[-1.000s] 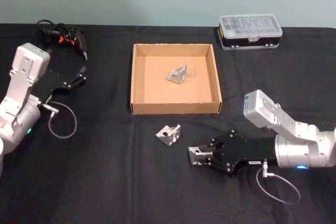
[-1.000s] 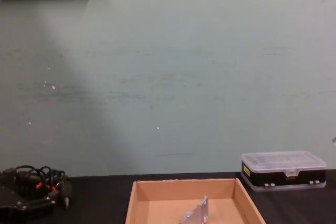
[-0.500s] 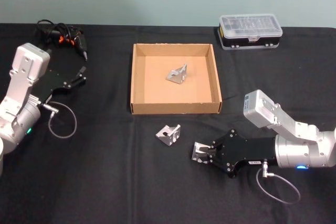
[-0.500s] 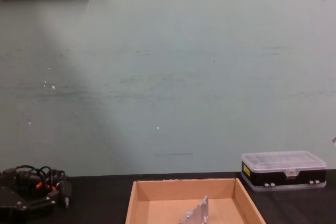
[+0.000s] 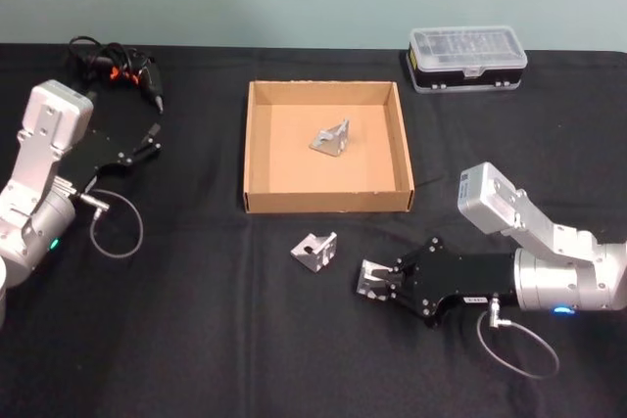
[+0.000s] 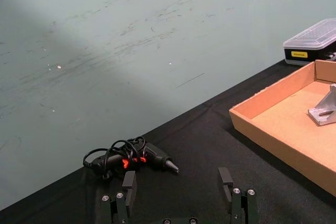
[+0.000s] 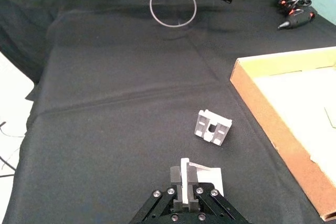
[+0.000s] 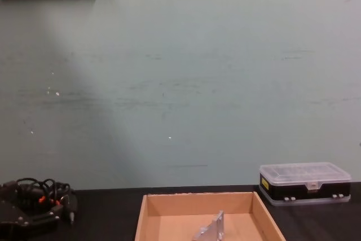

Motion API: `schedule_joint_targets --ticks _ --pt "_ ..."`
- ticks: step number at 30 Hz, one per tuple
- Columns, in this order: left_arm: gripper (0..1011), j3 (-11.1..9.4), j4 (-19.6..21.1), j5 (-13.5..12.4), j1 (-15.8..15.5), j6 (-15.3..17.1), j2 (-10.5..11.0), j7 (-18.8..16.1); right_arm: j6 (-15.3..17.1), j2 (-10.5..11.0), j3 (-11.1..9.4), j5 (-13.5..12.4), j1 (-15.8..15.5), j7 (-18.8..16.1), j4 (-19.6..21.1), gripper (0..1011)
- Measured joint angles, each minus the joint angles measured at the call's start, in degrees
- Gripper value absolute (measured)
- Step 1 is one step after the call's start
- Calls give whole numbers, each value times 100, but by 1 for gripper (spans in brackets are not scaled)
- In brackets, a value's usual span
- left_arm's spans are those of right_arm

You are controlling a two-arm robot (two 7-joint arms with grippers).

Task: Use one hand to pick up the angle iron from the table and place it into the box.

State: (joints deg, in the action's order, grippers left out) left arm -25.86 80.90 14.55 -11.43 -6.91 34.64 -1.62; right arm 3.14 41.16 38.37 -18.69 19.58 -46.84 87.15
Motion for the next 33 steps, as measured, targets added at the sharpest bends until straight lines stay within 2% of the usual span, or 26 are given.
schedule_joint_targets --ticks 18,33 --pt "1011 0 0 0 0 0 0 0 227 101 -230 -644 80 -49 385 57" --pt "1011 0 0 0 0 0 0 0 283 44 -274 -879 322 42 312 57"
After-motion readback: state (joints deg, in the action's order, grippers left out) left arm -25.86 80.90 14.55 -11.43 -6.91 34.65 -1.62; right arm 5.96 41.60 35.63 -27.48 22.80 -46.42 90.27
